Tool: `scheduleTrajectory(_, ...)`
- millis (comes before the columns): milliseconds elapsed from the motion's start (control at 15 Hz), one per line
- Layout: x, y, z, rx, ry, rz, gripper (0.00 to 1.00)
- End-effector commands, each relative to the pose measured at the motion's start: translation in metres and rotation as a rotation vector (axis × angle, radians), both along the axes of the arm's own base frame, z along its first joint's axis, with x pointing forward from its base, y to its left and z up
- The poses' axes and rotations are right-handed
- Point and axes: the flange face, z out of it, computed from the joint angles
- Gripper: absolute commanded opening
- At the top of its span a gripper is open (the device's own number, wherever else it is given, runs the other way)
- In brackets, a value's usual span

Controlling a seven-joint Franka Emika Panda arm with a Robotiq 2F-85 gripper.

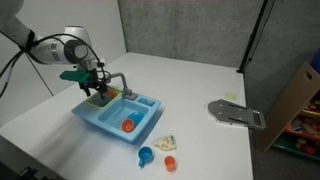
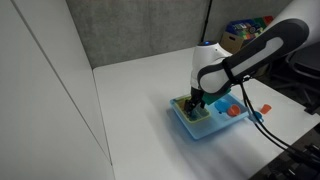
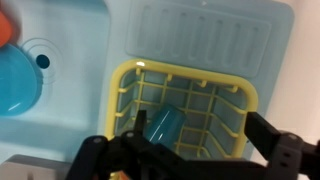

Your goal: Remove the blue cup on the sink and put it in the drying rack

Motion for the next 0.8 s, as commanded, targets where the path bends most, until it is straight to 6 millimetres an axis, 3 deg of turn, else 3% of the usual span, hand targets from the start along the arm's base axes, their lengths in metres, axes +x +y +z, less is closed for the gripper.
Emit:
scheduleTrajectory(0, -0.019, 0.003, 0.03, -0.023, 0.024, 0.011, 1.0)
scheduleTrajectory(400, -0.048, -0.001, 0.063, -0.036, 0.069, 0.019, 1.0)
scheduleTrajectory(733, -0.07, -0.026, 0.09, -0.032, 0.09, -0.039, 1.0)
